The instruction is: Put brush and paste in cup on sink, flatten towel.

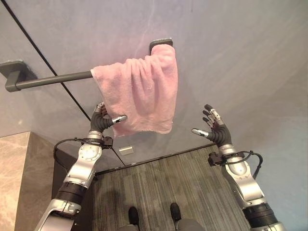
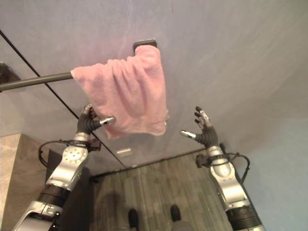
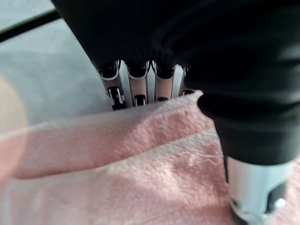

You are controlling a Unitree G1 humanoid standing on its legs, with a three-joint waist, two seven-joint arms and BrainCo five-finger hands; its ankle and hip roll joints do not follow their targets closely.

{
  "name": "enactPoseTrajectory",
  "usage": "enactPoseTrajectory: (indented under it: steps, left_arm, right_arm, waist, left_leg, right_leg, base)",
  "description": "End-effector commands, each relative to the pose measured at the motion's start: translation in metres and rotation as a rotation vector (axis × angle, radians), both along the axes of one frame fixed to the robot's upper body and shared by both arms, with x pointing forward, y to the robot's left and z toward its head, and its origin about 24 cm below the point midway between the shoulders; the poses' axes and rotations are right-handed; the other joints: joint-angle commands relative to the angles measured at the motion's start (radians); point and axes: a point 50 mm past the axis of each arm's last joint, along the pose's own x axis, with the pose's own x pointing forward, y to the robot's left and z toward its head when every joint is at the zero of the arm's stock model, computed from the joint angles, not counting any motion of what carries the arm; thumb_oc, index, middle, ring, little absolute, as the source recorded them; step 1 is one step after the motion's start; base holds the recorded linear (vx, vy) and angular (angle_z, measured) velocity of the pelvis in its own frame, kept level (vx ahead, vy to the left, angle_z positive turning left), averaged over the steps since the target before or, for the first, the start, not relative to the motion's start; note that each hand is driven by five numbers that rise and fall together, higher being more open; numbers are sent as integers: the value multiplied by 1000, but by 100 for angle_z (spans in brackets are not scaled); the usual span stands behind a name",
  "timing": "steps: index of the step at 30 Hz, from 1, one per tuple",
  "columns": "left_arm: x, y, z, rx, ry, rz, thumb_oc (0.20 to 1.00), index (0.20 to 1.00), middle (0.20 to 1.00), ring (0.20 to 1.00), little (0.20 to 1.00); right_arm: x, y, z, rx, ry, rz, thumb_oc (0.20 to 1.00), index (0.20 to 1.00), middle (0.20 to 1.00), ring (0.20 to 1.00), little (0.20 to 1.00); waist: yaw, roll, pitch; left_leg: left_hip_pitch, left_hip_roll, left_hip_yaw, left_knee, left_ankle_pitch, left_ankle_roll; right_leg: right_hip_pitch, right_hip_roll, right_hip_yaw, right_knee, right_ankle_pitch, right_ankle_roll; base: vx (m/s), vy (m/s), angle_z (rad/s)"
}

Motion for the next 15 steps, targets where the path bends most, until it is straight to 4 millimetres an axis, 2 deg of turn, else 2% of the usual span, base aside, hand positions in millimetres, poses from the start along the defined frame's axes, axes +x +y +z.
enactPoseTrajectory:
  steps: [1,2,15]
  left_arm:
    - [19,0,41,16,-132,-26,645,645,645,645,645]
    - [20,0,43,12,-138,-25,209,209,209,209,209]
    - [15,4,38,11,-127,-25,200,200,200,200,200]
  right_arm:
    - [6,2,33,15,-166,30,1000,1000,1000,1000,1000]
    - [6,3,34,15,-168,35,1000,1000,1000,1000,1000]
    - [4,1,29,15,-148,32,1000,1000,1000,1000,1000]
  waist:
    - [-9,-28,-19]
    - [-10,-29,-17]
    - [-5,-20,-18]
  left_leg:
    - [40,7,-57,63,-156,0]
    - [40,7,-56,62,-156,1]
    - [56,3,-59,58,-160,1]
  right_leg:
    - [-5,-43,-66,20,-82,51]
    - [-7,-43,-64,19,-81,52]
    - [14,-48,-76,14,-87,50]
  base:
    - [0,0,0]
    - [0,0,0]
    - [0,0,0]
